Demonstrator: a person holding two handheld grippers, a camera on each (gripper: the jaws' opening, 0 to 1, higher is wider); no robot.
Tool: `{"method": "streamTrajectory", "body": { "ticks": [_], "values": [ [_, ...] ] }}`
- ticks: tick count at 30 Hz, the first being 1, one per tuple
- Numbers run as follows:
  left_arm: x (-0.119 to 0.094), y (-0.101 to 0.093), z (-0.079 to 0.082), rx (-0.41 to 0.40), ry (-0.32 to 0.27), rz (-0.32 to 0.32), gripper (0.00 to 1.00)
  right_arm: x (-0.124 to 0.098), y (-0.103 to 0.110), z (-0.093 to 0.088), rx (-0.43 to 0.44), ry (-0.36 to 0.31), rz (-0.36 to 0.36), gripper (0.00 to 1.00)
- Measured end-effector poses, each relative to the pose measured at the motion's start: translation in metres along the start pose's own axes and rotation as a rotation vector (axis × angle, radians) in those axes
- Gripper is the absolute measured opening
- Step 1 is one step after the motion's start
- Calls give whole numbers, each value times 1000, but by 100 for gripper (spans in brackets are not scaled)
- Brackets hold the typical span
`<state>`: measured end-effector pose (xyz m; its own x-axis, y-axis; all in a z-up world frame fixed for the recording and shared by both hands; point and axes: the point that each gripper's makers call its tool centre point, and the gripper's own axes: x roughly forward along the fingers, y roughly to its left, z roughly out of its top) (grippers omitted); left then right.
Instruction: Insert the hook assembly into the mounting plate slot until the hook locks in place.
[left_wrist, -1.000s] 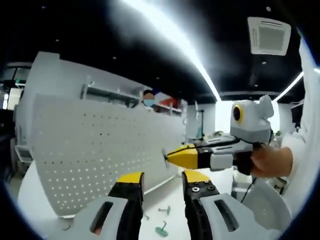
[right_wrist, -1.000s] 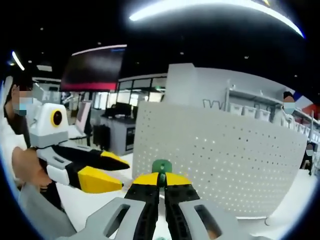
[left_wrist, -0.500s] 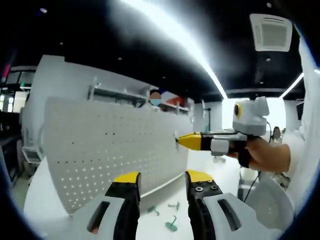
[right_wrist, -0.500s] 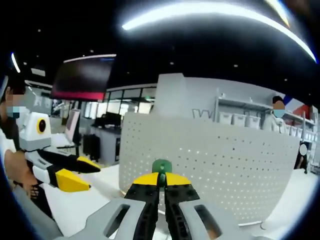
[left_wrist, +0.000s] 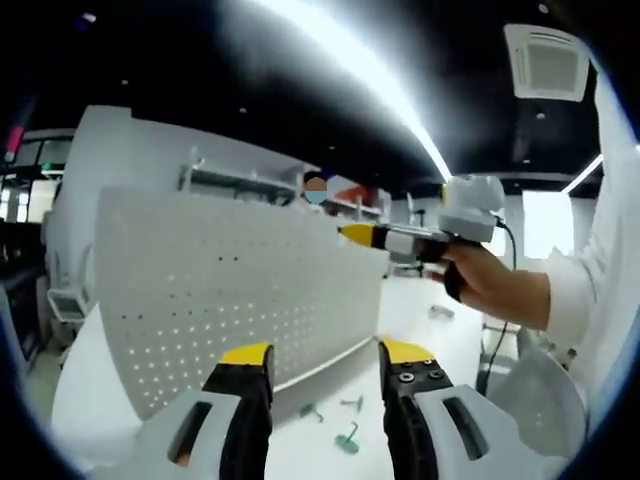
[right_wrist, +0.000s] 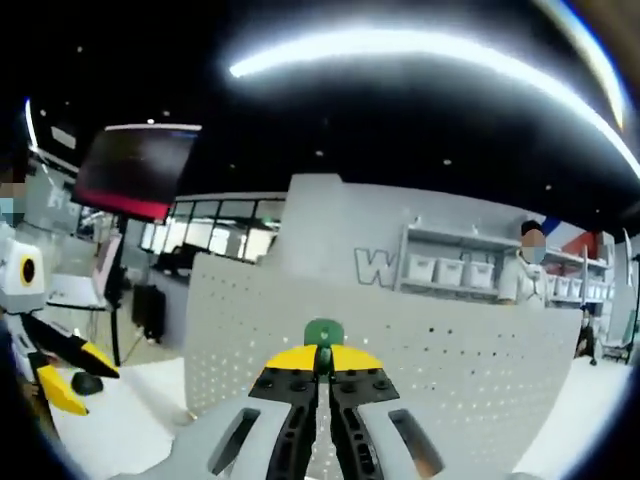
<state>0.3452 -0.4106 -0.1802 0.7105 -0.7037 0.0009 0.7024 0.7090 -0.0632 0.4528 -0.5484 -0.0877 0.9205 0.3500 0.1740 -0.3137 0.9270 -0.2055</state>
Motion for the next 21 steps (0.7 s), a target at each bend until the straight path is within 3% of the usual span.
{"method": "streamTrajectory", "body": {
  "ticks": [9,21],
  "values": [
    [-1,5,-3,-7,14,10,45,31,-27,-2,-21,-26,-66,0],
    [-1,7,-5,-17,20,20,45,70,-39,-10,-6,-47,-97,0]
  ]
}}
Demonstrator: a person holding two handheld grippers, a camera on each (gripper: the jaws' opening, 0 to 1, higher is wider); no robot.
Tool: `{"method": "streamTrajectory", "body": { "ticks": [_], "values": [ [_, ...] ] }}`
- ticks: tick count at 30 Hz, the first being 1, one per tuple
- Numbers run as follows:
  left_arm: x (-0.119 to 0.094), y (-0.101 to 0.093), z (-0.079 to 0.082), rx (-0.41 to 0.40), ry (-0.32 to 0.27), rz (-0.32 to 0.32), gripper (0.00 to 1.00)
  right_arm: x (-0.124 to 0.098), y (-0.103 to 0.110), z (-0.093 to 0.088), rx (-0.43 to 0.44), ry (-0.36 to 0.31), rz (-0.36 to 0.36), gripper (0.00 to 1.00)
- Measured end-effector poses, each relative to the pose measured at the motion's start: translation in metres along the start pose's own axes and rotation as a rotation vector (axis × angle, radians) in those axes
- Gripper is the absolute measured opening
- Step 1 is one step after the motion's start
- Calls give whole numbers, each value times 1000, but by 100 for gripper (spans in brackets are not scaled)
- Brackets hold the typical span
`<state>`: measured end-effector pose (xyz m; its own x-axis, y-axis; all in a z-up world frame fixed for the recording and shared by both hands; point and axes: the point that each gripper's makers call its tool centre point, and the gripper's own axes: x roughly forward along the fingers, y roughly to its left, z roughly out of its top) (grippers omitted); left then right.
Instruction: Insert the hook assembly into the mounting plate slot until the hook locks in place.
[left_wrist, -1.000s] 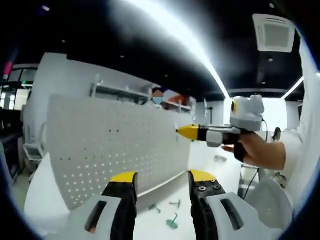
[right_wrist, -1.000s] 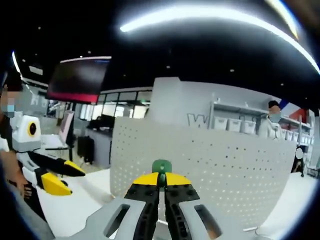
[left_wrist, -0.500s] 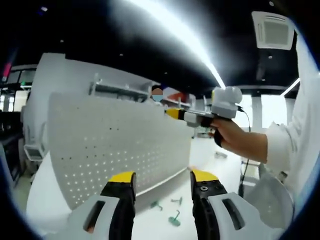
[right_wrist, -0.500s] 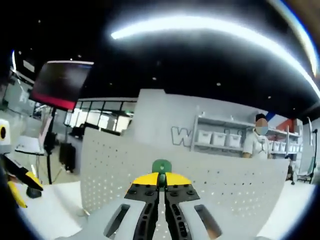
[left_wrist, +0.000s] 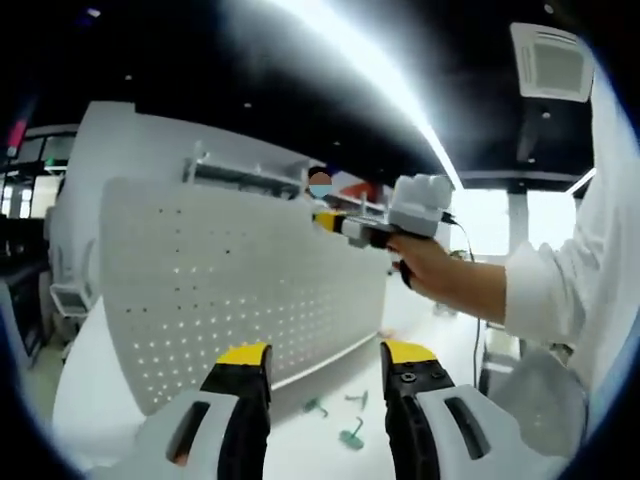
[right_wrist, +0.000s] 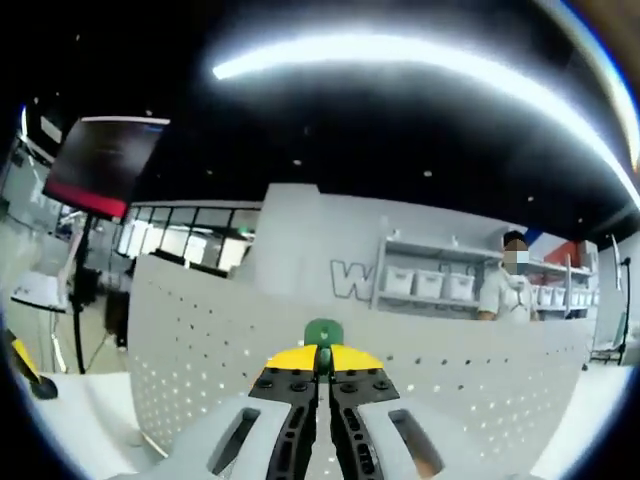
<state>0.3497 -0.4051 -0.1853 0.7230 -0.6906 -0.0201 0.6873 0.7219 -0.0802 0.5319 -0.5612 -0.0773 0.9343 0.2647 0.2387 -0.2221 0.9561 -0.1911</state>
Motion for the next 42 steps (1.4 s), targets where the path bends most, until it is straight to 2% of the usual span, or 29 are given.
{"method": "streamTrajectory", "body": {
  "ticks": [4,19,26,42],
  "values": [
    [0,3,-2,-3,5,4,44,9,-5,-7,38,10,-10,0],
    [4,11,-7,-19,20,12,43,30,-2,-19,48,11,-4,0],
    [2,17,-7,-23,22,21,43,32,0,-19,36,1,-14,0],
    [5,17,-5,-24,19,13,42,31,-3,-23,23,-4,-42,0]
  ]
}}
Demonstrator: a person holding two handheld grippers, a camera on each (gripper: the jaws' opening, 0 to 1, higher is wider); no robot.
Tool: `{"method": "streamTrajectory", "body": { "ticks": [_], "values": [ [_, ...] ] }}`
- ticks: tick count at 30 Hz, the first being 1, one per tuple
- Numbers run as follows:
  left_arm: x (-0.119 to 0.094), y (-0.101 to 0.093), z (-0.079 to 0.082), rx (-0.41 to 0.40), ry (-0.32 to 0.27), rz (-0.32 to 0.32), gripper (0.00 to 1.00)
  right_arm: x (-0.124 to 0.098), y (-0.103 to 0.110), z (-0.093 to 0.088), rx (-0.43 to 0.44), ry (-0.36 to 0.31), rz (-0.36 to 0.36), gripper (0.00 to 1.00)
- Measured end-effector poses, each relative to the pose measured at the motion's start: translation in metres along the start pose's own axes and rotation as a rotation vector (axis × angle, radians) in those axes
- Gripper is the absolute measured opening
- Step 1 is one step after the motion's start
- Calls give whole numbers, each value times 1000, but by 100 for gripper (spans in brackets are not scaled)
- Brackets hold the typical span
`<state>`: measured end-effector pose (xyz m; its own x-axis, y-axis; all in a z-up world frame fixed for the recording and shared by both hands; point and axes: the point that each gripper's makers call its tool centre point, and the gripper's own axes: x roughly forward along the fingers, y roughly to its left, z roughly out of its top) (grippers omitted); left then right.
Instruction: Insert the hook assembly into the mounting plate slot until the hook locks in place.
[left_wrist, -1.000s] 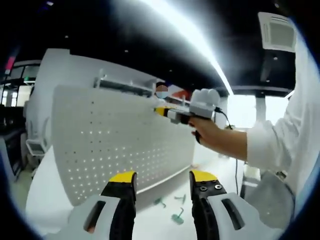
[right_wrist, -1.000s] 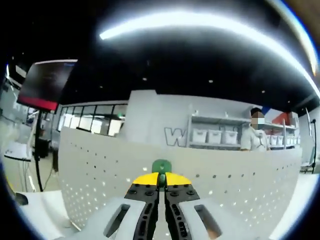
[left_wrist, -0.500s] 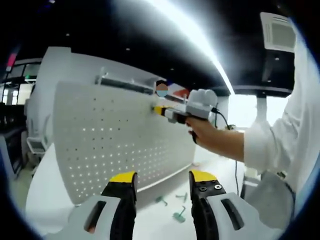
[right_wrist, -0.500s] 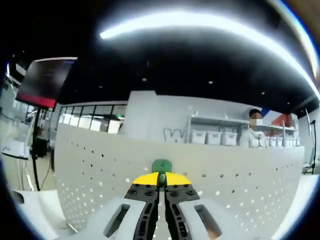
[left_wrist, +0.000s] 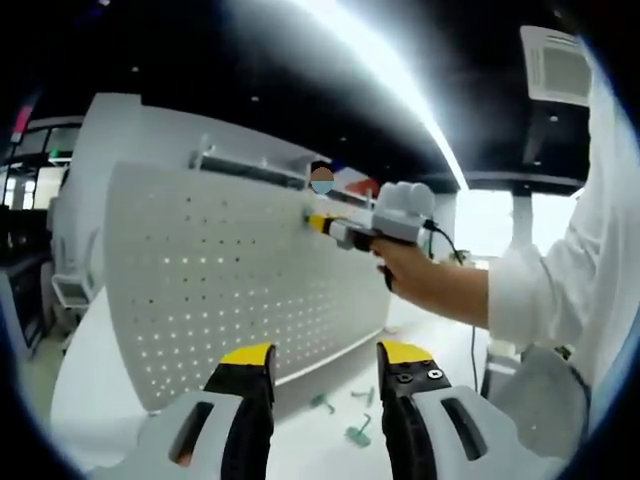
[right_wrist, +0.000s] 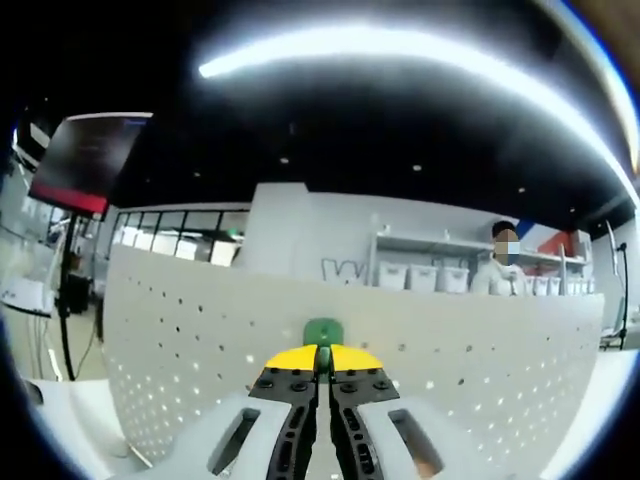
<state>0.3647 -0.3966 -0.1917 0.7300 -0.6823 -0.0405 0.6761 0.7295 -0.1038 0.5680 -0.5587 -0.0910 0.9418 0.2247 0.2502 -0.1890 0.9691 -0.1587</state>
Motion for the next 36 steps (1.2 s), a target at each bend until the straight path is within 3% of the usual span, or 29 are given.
{"method": "streamTrajectory", "body": {
  "ticks": [12,22,28,32,36],
  "values": [
    [-1,1,0,3,-3,0,41,3,0,-5,14,5,-12,0],
    [-2,3,-1,1,1,3,41,4,2,-7,-32,16,-20,0],
    [-2,4,-1,-3,-2,4,41,5,2,-8,-87,40,-31,1],
    [-2,4,-2,-2,-3,6,41,5,4,-10,-186,62,-30,1],
    [-3,4,-4,-3,2,10,41,5,4,-10,-204,67,-35,1]
  ]
}}
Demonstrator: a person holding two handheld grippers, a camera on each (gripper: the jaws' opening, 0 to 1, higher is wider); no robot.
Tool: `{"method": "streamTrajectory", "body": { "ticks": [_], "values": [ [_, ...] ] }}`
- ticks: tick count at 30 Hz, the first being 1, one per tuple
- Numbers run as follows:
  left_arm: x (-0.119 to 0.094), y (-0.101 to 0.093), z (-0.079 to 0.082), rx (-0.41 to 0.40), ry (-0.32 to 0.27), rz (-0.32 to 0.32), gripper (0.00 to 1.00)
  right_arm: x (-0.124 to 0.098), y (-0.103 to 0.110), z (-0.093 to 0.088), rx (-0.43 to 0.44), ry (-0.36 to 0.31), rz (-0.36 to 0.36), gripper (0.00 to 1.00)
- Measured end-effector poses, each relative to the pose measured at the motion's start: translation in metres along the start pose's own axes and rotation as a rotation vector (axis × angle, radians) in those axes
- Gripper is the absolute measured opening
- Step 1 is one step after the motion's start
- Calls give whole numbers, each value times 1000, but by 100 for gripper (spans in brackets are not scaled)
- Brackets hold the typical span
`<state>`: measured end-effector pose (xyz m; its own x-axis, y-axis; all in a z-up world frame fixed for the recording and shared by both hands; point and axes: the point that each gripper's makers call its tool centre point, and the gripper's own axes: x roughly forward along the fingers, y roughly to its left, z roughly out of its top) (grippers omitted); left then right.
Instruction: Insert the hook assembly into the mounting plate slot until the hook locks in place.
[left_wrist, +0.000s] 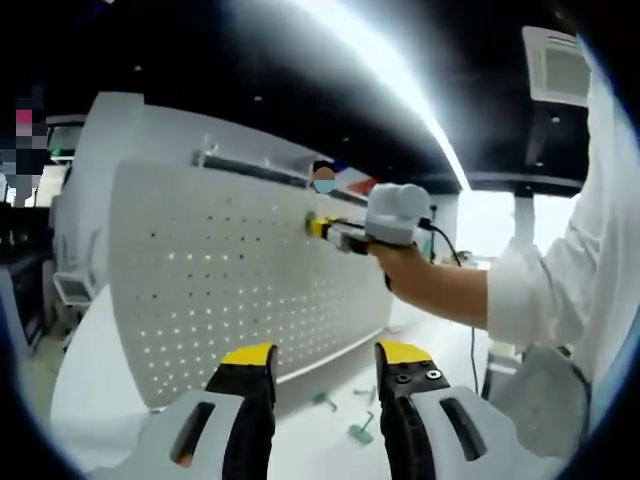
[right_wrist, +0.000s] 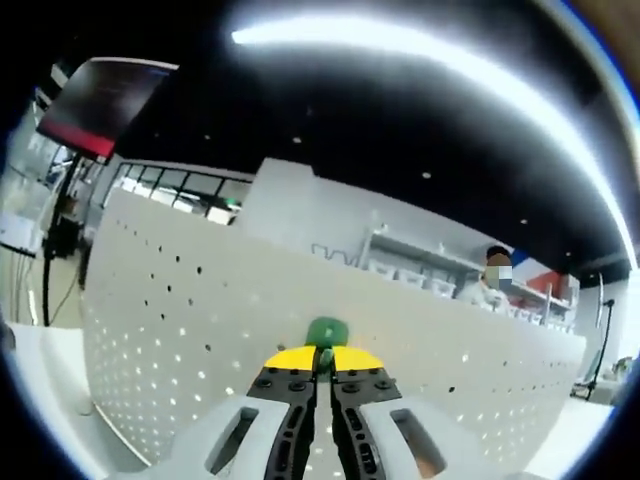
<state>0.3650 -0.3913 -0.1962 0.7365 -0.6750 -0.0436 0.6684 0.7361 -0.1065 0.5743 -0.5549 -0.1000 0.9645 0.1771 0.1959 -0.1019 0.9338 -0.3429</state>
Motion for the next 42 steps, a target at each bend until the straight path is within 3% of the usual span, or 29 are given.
{"method": "streamTrajectory", "body": {
  "ticks": [10,16,24,32,42],
  "values": [
    [1,-3,0,-4,-6,-8,41,-2,-1,-4,23,20,5,3],
    [1,-5,0,2,-2,-13,41,-5,-1,-11,72,50,14,7],
    [1,-7,1,11,1,-13,41,-14,-2,-7,106,47,26,13],
    [2,-12,-4,30,20,-9,40,-33,-4,0,155,43,71,21],
    [1,-19,-24,34,71,1,40,-71,3,7,176,22,170,20]
  ]
}}
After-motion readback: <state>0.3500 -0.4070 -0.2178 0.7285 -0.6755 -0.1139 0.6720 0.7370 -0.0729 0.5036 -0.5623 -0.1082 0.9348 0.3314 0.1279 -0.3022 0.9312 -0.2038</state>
